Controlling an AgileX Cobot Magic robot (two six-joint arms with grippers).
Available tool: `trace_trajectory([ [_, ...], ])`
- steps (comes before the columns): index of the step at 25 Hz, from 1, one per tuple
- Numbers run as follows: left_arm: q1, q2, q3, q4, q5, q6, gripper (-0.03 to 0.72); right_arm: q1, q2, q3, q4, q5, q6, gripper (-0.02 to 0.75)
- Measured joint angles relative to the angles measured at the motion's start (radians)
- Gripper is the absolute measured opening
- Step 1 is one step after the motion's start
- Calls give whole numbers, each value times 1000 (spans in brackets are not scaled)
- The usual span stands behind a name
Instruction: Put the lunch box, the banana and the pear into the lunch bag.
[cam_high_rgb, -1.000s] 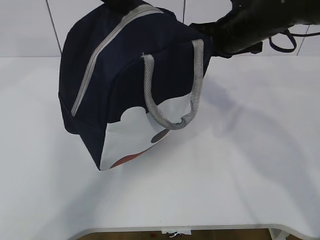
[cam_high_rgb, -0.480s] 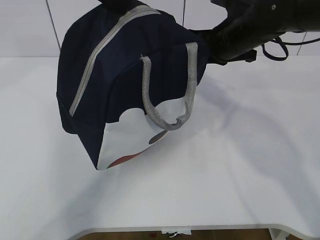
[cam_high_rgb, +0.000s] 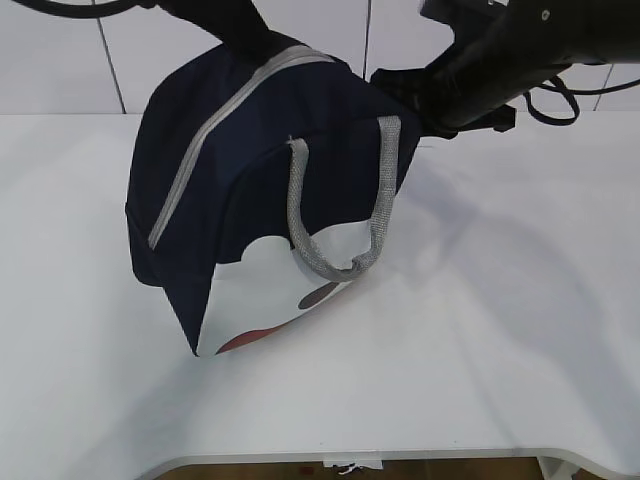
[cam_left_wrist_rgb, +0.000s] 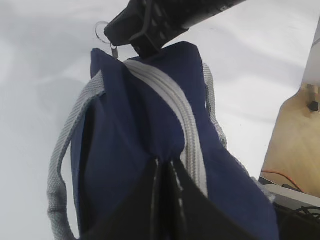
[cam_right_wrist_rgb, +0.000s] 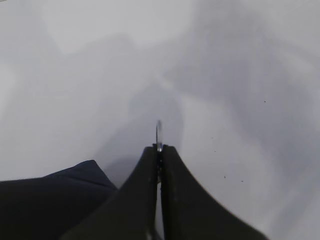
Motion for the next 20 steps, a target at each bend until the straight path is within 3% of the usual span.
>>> trace_trajectory([
  [6, 0, 33, -6, -7, -4, 0, -8, 0, 0, 0, 0, 0, 0, 52],
  [14, 0, 39, -6, 4, -5, 0, -8, 0, 0, 0, -4, 0, 0, 354],
  [20, 0, 39, -6, 55, -5, -18, -8, 0, -17, -9, -44, 86, -28, 409],
])
